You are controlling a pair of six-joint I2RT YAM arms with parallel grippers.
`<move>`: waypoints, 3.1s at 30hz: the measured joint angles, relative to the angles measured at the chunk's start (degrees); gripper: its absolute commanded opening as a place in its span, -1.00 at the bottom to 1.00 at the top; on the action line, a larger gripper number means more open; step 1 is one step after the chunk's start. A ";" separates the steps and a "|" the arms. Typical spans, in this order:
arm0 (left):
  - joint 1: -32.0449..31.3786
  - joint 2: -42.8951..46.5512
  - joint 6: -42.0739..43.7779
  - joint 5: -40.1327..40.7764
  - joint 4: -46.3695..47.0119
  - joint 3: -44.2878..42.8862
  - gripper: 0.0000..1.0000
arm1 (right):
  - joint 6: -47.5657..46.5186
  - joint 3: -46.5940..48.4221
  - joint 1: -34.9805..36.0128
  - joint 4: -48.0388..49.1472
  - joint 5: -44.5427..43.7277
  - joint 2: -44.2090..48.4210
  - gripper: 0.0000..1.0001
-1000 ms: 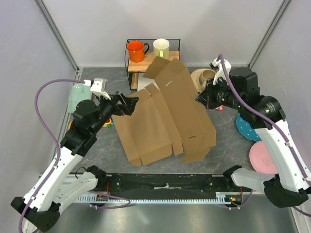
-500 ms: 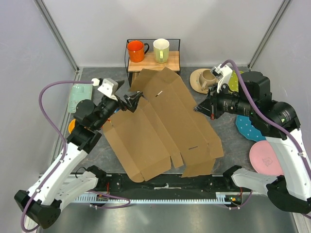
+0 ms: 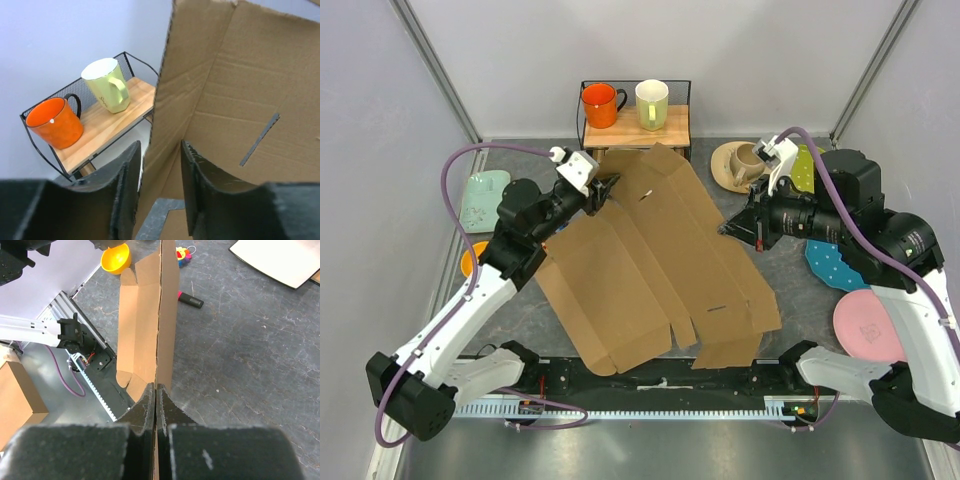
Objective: Fold the paper box
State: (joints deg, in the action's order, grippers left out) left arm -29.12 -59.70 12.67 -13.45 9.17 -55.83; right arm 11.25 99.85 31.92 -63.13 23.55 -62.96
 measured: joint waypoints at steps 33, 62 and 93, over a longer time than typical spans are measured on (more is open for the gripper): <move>-0.24 -2.01 -40.92 2.89 -34.49 -26.05 -0.96 | 12.57 13.40 0.46 12.68 -34.07 4.17 0.96; 0.11 10.23 -56.06 4.17 -51.06 0.87 -0.96 | 18.82 -19.12 0.46 14.53 -43.21 17.81 0.96; 6.01 -11.91 -26.62 6.78 -24.13 5.27 -0.97 | 29.09 -51.71 0.46 21.00 -29.64 20.50 0.96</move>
State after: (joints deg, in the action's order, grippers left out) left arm -23.11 -71.61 -13.96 -6.68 -14.96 -50.57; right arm 40.34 48.14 32.38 -42.13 -6.09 -42.46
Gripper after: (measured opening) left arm 0.033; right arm 0.982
